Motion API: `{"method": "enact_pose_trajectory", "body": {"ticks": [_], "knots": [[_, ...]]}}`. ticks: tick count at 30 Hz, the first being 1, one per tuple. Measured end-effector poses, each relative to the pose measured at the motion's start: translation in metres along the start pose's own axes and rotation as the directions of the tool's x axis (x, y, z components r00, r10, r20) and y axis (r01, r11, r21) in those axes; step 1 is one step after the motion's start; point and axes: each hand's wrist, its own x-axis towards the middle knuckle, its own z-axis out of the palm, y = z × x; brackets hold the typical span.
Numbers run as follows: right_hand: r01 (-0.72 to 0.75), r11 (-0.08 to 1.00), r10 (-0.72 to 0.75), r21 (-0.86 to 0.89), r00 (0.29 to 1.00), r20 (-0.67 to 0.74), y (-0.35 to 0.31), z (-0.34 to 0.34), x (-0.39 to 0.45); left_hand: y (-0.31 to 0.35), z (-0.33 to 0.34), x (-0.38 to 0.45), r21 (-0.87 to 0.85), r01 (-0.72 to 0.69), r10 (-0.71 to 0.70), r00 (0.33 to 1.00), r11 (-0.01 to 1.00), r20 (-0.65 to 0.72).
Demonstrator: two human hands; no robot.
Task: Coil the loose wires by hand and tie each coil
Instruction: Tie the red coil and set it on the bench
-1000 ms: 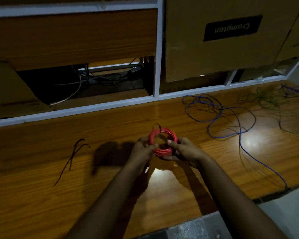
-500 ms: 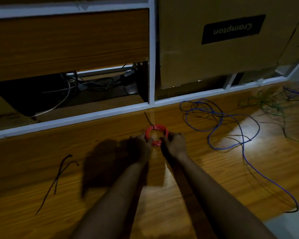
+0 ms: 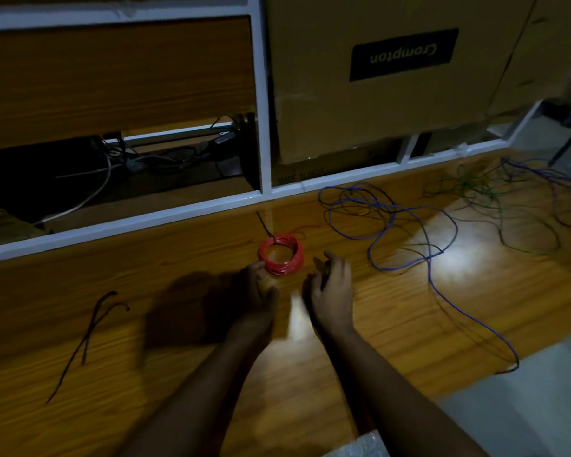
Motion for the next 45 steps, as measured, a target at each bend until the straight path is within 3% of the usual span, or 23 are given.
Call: {"method": "enact_pose_trajectory", "body": {"ticks": [2,4,8,12,14,18,22,28,34,38,45], "knots": [[0.091,0.956,-0.099,-0.280,0.995,-0.015,0.012,-0.016,-0.010,0.008,0.006,-0.020,0.079,0.015,-0.023,0.995,0.997,0.095],[0.120,0.835,-0.163,-0.537,0.986,-0.033,0.030,-0.034,-0.017,0.012,0.016,-0.031,0.105,-0.097,0.082,0.988,0.990,0.131],[-0.071,0.688,-0.038,-0.723,0.990,-0.133,0.066,-0.082,-0.019,0.036,0.048,-0.060,0.159,-0.302,0.268,0.942,0.940,0.204],[-0.277,0.642,0.143,-0.715,0.959,-0.243,0.092,-0.129,-0.021,0.052,0.070,-0.086,0.226,-0.468,0.400,0.870,0.855,0.287],[-0.295,0.629,0.194,-0.719,0.956,-0.222,0.098,-0.141,-0.024,0.050,0.075,-0.090,0.279,-0.504,0.414,0.851,0.818,0.323],[-0.092,0.656,0.048,-0.749,0.996,-0.080,0.104,-0.145,-0.027,0.056,0.073,-0.100,0.320,-0.372,0.305,0.921,0.871,0.240],[0.114,0.727,-0.083,-0.677,0.993,0.079,0.106,-0.144,-0.029,0.063,0.073,-0.106,0.368,-0.307,0.246,0.948,0.878,0.204],[0.109,0.833,0.081,-0.543,0.946,0.314,0.079,-0.159,-0.011,0.069,0.072,-0.107,0.360,-0.296,0.236,0.951,0.885,0.201],[0.227,0.668,0.014,-0.709,0.948,0.317,0.039,-0.145,-0.005,0.061,0.058,-0.119,0.276,-0.254,0.211,0.961,0.927,0.176],[0.236,0.568,0.077,-0.788,0.939,0.336,0.008,-0.118,0.021,0.049,0.040,-0.116,0.149,-0.117,0.104,0.990,0.982,0.090],[0.252,0.725,-0.005,-0.641,0.932,0.361,-0.026,-0.073,0.041,0.012,0.002,-0.049,0.150,-0.144,0.100,0.958,0.978,0.268]]}}
